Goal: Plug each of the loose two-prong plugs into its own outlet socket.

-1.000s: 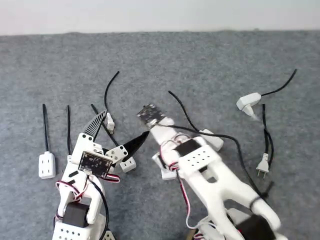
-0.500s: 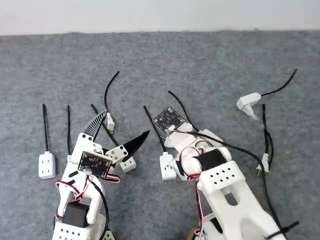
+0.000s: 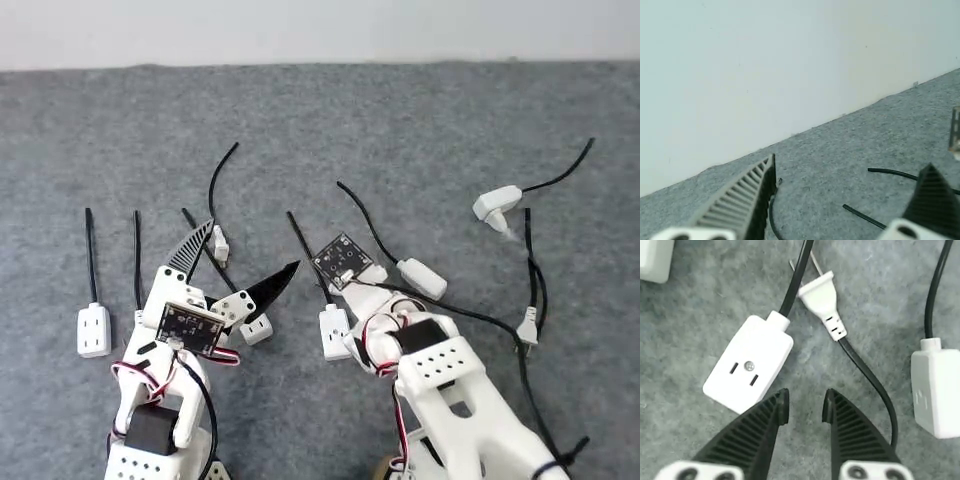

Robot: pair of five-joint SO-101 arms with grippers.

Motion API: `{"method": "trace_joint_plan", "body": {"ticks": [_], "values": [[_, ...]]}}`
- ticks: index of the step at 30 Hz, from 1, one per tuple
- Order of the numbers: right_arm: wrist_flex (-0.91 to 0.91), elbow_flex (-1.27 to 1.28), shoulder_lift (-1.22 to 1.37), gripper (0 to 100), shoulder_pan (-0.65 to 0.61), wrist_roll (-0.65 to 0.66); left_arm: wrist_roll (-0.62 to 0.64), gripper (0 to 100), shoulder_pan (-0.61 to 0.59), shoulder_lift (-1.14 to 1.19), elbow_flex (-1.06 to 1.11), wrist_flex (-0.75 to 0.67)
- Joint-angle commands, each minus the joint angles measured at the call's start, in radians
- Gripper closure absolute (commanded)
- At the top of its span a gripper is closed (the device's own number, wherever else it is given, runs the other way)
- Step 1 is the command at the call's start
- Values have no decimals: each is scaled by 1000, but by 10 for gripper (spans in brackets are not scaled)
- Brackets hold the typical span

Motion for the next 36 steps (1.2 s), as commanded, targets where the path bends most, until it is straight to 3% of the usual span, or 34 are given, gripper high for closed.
{"method": "trace_joint_plan", "body": {"ticks": [1, 5, 11, 20, 28, 32, 36], "values": [[-58, 8, -28, 867, 4, 12, 11, 589, -5, -14, -15, -25], [-64, 8, -28, 867, -42, 12, 11, 589, -8, -14, -15, -25], [-64, -15, -28, 866, -228, -74, 12, 589, -11, -14, -15, -25], [-64, -46, -28, 866, -409, -81, 14, 589, -12, -14, -18, -28], [-45, -98, -30, 865, -214, -54, 12, 589, -12, -14, -18, -28], [87, -181, -30, 865, -174, 161, 12, 589, -12, -14, -18, -28], [166, -269, -28, 865, -97, 212, 11, 589, -12, -14, -18, -28]]}}
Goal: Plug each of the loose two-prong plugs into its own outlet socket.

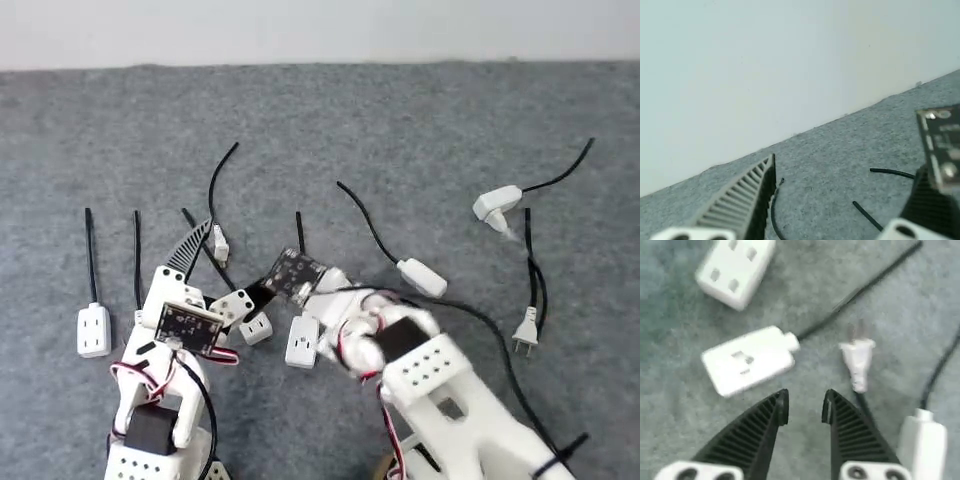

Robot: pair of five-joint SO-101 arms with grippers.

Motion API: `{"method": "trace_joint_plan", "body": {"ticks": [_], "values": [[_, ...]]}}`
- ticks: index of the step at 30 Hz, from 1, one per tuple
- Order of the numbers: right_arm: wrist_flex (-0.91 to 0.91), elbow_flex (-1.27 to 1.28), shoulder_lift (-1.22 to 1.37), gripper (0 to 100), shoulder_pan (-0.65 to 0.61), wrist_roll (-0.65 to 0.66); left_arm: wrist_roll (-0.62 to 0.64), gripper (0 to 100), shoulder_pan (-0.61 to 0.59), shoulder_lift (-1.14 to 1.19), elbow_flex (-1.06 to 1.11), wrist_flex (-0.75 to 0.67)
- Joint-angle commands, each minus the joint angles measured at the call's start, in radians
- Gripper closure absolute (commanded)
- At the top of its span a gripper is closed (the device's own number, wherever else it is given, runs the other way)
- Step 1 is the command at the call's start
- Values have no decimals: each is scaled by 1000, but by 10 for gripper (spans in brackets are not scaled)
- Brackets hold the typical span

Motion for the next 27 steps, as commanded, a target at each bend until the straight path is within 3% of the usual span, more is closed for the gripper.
{"method": "trace_joint_plan", "body": {"ticks": [1, 12, 18, 27], "values": [[45, -109, -12, 865, 54, 75, 11, 589, -6, -14, -19, -28], [53, -114, 28, 860, 7, 140, 9, 589, -6, -14, -18, -29], [67, -114, 140, 721, 12, 161, 9, 589, -6, -14, -18, -29], [-142, -124, 266, 696, 44, 193, 8, 589, -6, -14, -16, -31]]}}
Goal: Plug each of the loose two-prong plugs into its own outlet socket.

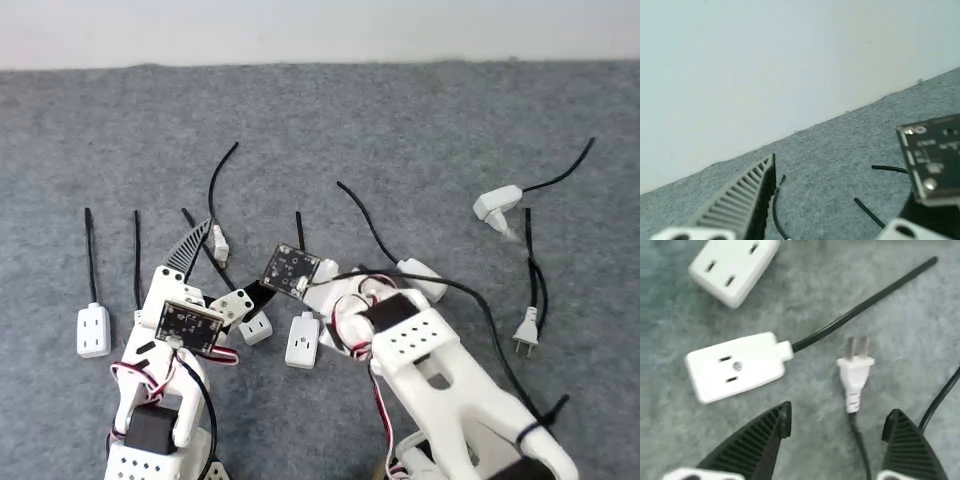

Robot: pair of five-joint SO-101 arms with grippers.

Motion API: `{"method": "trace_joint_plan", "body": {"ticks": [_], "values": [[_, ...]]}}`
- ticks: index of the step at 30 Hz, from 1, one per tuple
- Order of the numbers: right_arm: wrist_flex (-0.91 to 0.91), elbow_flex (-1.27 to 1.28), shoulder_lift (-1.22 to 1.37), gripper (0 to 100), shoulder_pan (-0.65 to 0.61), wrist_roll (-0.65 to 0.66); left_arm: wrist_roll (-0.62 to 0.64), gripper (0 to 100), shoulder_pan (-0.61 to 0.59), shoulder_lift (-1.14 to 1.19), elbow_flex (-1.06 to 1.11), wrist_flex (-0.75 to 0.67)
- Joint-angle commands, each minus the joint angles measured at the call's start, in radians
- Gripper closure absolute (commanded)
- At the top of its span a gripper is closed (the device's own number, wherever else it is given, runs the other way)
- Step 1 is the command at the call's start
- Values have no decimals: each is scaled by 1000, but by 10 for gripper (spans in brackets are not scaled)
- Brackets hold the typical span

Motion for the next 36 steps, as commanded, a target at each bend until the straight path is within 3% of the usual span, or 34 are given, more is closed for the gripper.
{"method": "trace_joint_plan", "body": {"ticks": [1, 12, 36], "values": [[-54, -64, 61, 696, 12, 58, 8, 589, -2, -14, -18, -32], [-65, -215, 321, 696, 74, 89, 8, 589, -2, -14, -18, -32], [-56, -226, 344, 696, 68, 46, -8, 589, -2, -14, -8, -41]]}}
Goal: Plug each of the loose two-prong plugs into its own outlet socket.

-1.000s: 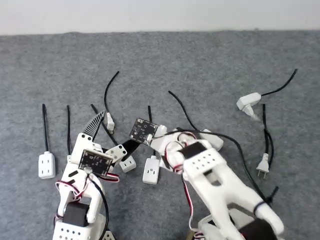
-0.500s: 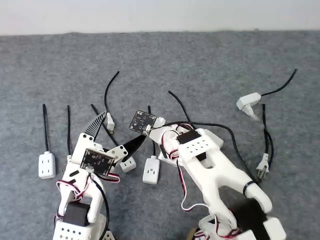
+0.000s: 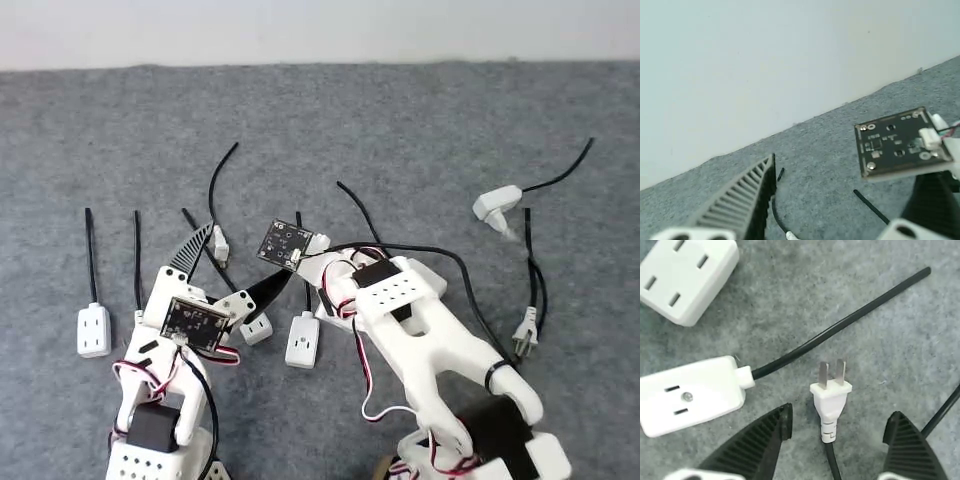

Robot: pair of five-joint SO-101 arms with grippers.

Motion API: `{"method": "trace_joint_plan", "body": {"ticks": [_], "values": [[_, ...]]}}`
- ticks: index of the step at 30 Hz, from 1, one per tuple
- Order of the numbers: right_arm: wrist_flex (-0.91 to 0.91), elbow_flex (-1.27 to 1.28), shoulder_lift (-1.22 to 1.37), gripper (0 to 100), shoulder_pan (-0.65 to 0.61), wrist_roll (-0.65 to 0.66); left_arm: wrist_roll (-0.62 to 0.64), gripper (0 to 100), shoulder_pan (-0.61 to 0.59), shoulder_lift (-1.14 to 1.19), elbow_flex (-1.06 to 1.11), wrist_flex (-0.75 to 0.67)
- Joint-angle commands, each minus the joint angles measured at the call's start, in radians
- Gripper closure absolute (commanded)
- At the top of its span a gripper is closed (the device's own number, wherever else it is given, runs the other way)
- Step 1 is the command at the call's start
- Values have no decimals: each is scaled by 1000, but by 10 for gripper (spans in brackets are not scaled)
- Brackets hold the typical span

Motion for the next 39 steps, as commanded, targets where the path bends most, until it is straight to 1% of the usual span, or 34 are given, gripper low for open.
{"method": "trace_joint_plan", "body": {"ticks": [1, 4, 6, 12, 21, 24, 26, 27, 30, 31, 33, 35, 39], "values": [[1, -18, 12, 696, 12, -20, -23, 589, -3, -17, -12, -51], [15, -43, 10, 696, 18, -29, -43, 589, -5, -17, -7, -63], [41, -74, 12, 696, 19, -60, -44, 589, -14, -17, -5, -64], [62, -94, 12, 696, 18, -68, -35, 589, -140, -17, -5, -129], [71, -103, 8, 696, 12, -69, -44, 589, -149, -17, -5, -127], [84, -112, -18, 696, 16, -100, -80, 600, -150, -17, -5, -126], [85, -104, -41, 696, 15, -106, -78, 671, -150, -17, -5, -126], [87, -101, -47, 696, 15, -107, -78, 733, -150, -17, -5, -124], [85, -86, -59, 696, 16, -107, -77, 964, -150, -17, -5, -115], [85, -83, -61, 696, 16, -107, -77, 999, -150, -17, -5, -114], [85, -83, -61, 696, 18, -106, -77, 966, -149, -17, -5, -114], [85, -83, -59, 696, 18, -106, -77, 989, -149, -17, -5, -114], [79, -83, -58, 696, 18, -106, -77, 988, -150, -17, -5, -114]]}}
